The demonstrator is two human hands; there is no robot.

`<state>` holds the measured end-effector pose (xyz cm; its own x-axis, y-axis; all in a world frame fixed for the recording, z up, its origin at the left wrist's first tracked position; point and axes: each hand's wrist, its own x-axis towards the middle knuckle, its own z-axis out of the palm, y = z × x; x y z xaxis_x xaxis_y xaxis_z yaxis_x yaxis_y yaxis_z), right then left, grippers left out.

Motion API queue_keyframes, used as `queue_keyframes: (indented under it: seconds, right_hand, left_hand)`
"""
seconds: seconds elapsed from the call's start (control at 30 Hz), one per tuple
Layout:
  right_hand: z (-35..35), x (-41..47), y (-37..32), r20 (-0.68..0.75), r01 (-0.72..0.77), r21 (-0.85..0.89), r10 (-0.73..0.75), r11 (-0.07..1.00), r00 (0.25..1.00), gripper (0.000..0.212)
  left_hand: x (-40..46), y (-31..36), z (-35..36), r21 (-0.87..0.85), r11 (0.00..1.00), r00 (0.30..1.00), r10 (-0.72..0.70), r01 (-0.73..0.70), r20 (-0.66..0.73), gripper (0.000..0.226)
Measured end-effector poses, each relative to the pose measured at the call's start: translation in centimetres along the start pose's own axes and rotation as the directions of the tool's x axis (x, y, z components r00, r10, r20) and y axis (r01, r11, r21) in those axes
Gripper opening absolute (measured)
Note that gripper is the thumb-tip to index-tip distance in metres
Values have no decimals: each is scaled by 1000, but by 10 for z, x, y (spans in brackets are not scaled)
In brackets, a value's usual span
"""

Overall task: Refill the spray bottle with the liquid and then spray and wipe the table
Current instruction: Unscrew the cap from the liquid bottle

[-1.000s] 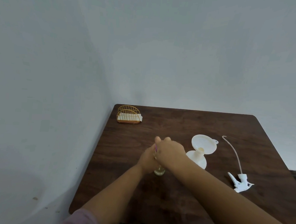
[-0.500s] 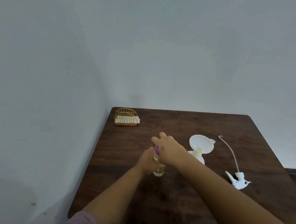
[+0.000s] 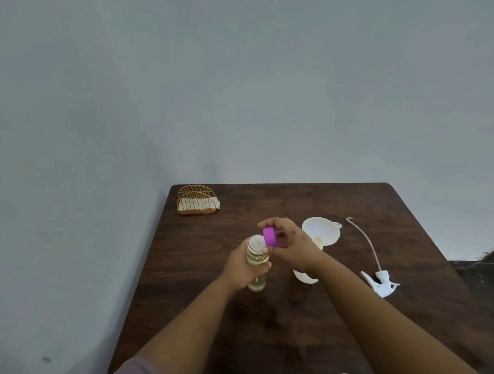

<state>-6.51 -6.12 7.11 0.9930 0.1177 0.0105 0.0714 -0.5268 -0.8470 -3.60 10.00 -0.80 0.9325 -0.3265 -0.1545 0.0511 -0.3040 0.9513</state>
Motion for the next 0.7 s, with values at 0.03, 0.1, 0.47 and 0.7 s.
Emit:
queue_keyframes:
  seconds: [0.03, 0.1, 0.47, 0.7]
  right_hand:
    - [3, -4, 4, -53, -10, 59, 13, 998, 999, 47]
    - [7, -12, 9, -158, -31, 170, 59, 985, 986, 47]
    - [26, -46, 48, -324, -142, 194, 200, 971, 925, 56]
    - [37, -78, 101, -381, -259, 101, 278, 961, 882, 61]
  left_hand:
    - [0, -1, 1, -18, 1000, 1000, -4, 4, -9, 57]
    - [0, -2, 3, -65, 998, 1000, -27, 26, -12, 58]
    - [-7, 5, 10, -98, 988, 990, -128, 123, -51, 72]
    - [-14, -22, 16, -39, 995, 991, -92, 88, -95, 62]
